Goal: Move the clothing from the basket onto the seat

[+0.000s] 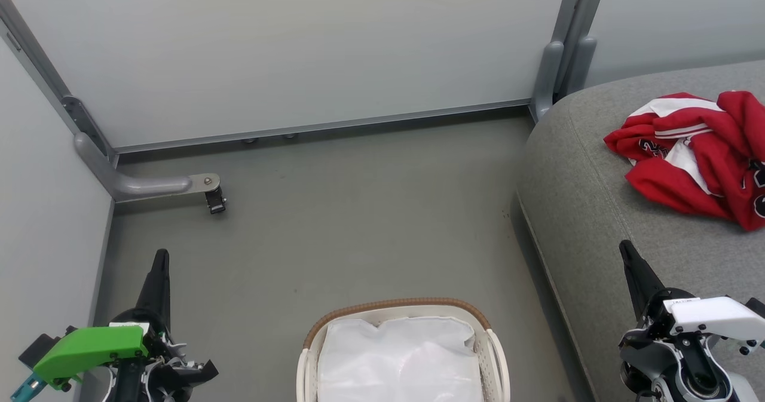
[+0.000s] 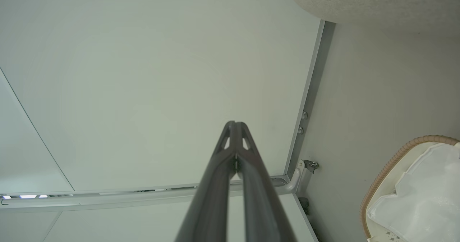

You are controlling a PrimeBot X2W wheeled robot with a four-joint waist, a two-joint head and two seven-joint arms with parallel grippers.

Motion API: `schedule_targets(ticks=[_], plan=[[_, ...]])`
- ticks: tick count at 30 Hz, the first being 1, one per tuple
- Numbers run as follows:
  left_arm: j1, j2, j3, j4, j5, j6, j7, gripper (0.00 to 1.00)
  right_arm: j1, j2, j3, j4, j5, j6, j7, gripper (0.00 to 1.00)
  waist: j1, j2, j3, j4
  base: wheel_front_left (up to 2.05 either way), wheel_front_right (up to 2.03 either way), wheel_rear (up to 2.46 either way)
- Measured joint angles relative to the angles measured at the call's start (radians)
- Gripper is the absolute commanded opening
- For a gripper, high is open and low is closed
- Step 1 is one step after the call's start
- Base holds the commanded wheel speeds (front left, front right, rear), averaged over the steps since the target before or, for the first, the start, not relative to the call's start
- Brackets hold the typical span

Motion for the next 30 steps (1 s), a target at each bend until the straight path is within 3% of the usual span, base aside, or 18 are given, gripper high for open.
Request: schedule_targets(ticks=[30], plan=[[0.0,0.0,0.0,0.0,0.0,0.0,0.0,0.0,0.0,0.0,0.0,0.0,0.0,0.0,0.0,0.0,0.0,0.0,0.0,0.0,0.0,0.0,0.0]])
